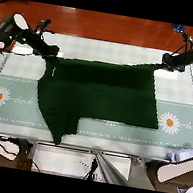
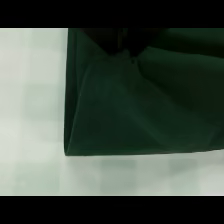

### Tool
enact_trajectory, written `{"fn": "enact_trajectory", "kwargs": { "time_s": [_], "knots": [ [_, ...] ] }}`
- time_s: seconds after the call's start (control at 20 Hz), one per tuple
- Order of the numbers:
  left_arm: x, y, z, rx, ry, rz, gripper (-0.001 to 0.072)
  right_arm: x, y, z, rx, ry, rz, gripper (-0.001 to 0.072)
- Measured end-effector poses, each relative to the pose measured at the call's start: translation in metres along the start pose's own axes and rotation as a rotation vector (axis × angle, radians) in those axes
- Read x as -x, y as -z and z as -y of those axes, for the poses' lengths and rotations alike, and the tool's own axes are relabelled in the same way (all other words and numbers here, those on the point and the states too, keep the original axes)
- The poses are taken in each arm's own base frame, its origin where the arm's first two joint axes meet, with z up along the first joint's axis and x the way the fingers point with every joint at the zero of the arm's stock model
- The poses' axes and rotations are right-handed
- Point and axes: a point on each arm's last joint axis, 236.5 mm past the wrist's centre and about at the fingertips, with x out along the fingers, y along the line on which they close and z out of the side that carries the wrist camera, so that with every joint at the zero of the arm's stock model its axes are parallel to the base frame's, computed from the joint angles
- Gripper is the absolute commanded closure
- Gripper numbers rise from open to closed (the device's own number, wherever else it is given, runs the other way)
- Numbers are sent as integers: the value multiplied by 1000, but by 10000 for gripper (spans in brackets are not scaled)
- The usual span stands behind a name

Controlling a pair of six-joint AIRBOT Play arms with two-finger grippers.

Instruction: Fold the shirts.

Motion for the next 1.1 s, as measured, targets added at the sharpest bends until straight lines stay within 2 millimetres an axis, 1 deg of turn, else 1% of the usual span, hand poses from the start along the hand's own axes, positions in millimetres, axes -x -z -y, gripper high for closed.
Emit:
{"fn": "enact_trajectory", "kwargs": {
  "time_s": [0.2, 0.4, 0.45, 0.5, 0.55, 0.6, 0.65, 0.75, 0.85, 0.9, 0.95, 1.0, 1.05, 1.1],
  "knots": [
    [-14, 14, -1, 29, -11, -74, 674, -2, 6, 2, -17, 12, -29, 680],
    [-23, 17, 1, 34, -13, -93, 671, -10, 18, 1, -27, 12, -85, 680],
    [-24, 17, 1, 36, -13, -95, 626, -13, 21, 1, -27, 11, -99, 660],
    [-24, 18, 1, 37, -13, -97, 483, -15, 23, 1, -31, 12, -110, 548],
    [-24, 18, 0, 39, -13, -96, 319, -17, 24, 1, -31, 11, -116, 424],
    [-23, 17, -1, 42, -14, -94, 219, -17, 25, 1, -29, 9, -122, 337],
    [-19, 16, -5, 45, -19, -93, 206, -15, 27, 1, -17, 7, -127, 325],
    [-3, 17, -15, 53, -33, -102, 207, -1, 34, 1, 23, 4, -156, 325],
    [23, 24, -28, 65, -50, -117, 207, 24, 49, 8, 45, 28, -207, 325],
    [37, 30, -33, 75, -54, -125, 207, 39, 56, 16, 46, 57, -227, 326],
    [52, 36, -39, 87, -58, -128, 207, 55, 59, 28, 39, 98, -222, 326],
    [67, 45, -44, 102, -60, -132, 207, 70, 60, 38, 26, 126, -205, 325],
    [78, 58, -49, 122, -59, -143, 207, 84, 66, 47, 9, 146, -203, 322],
    [87, 73, -53, 145, -56, -150, 206, 97, 77, 56, -16, 158, -214, 256]
  ]
}}
